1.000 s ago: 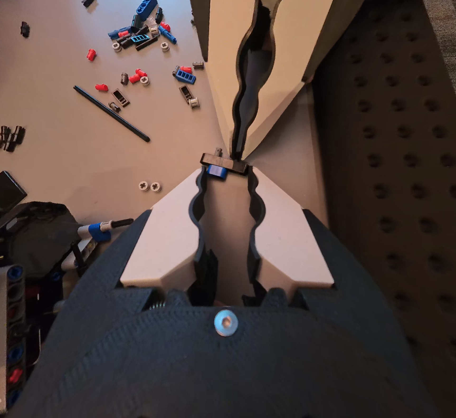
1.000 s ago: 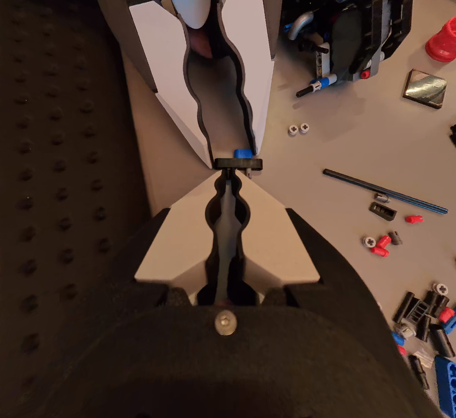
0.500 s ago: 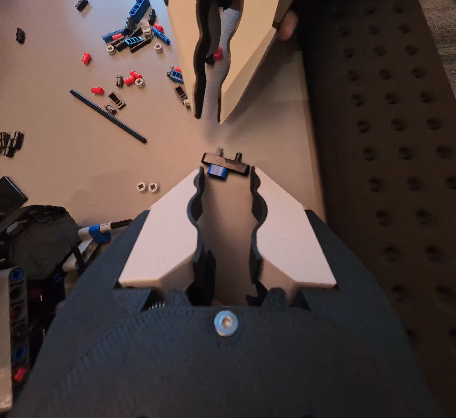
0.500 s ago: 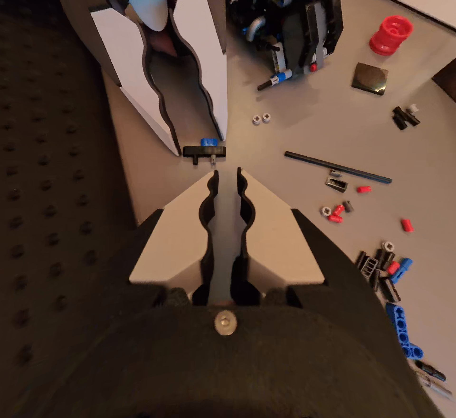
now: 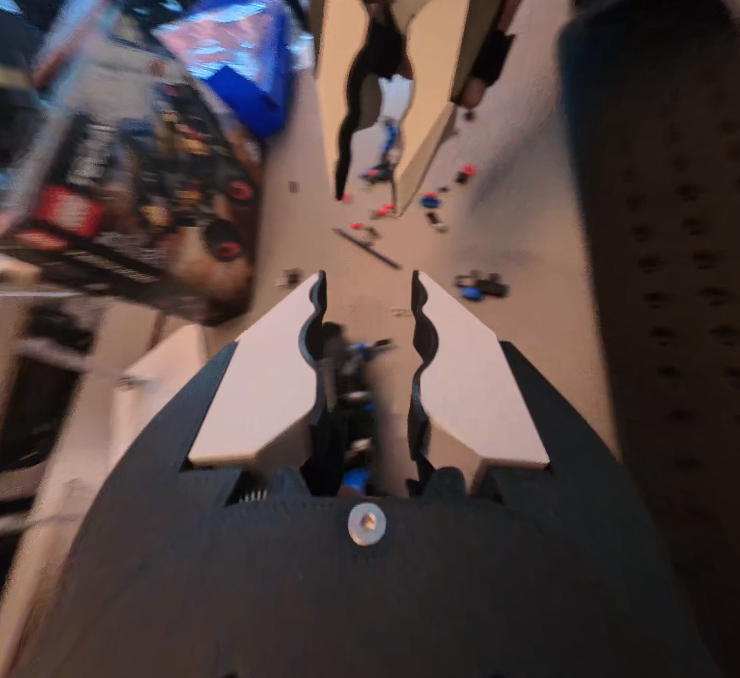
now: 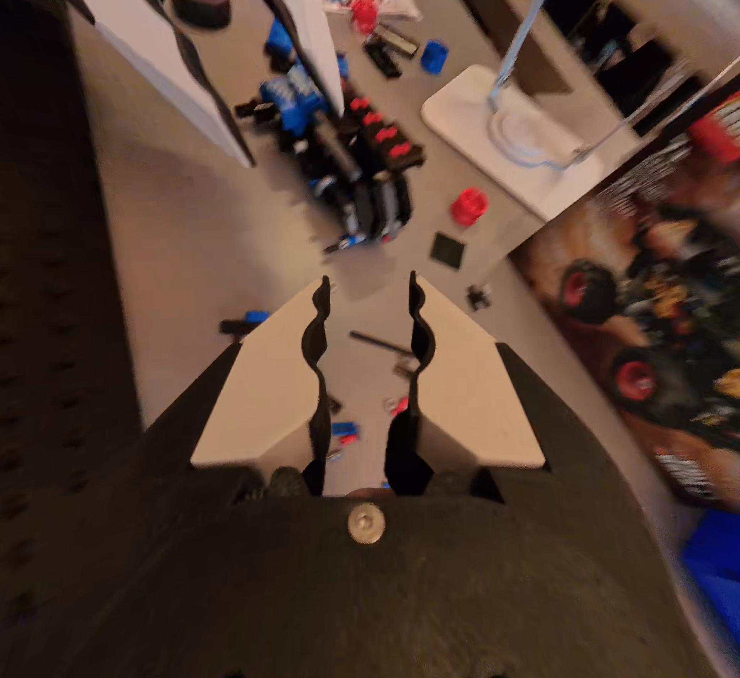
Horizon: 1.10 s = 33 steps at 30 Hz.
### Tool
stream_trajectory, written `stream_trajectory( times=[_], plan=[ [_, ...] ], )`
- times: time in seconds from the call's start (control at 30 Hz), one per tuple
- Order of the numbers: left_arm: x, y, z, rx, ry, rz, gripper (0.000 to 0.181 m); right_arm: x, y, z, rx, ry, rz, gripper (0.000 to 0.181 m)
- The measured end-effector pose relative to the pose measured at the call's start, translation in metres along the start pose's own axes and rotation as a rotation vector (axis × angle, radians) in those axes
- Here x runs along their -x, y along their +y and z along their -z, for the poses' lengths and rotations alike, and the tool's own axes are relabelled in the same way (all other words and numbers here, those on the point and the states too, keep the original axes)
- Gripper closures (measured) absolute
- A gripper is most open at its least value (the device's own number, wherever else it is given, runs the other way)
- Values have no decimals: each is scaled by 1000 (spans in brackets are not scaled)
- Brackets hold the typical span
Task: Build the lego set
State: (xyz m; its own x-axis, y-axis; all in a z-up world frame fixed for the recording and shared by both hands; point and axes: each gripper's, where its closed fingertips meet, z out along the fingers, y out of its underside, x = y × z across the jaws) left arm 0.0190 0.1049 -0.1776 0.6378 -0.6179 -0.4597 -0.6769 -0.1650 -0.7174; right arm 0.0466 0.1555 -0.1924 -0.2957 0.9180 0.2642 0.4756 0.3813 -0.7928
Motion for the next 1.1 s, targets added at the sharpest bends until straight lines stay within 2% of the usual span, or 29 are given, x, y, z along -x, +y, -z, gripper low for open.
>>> stream_trajectory(
  times=[0.13, 0.23, 0.33, 0.47, 0.6, 0.7, 0.87, 1.0, 1.03, 1.1],
  plan=[
    [104, -1, 41, 73, -341, -92, 142, -50, -59, 6, -77, 91, 65, 140],
    [175, 4, 53, 128, -484, -111, 139, -92, -98, 6, -103, 161, 87, 139],
    [236, 8, 46, 182, -574, -158, 139, -126, -128, 1, -132, 187, 79, 138],
    [288, 27, 19, 284, -619, -183, 144, -170, -145, -11, -158, 204, 36, 138],
    [305, 49, 4, 343, -616, -131, 156, -208, -151, -26, -149, 225, 32, 137],
    [307, 54, 1, 324, -624, -117, 181, -232, -150, -41, -118, 216, 28, 136],
    [306, 70, 4, 346, -616, -105, 181, -258, -144, -66, -36, 185, 57, 125],
    [302, 74, 1, 377, -573, -108, 143, -280, -141, -84, -4, 182, 39, 124],
    [303, 74, 1, 382, -575, -120, 144, -284, -141, -88, -2, 176, 31, 123],
    [306, 73, 1, 382, -588, -137, 157, -288, -142, -93, -6, 167, 22, 124]
  ],
)
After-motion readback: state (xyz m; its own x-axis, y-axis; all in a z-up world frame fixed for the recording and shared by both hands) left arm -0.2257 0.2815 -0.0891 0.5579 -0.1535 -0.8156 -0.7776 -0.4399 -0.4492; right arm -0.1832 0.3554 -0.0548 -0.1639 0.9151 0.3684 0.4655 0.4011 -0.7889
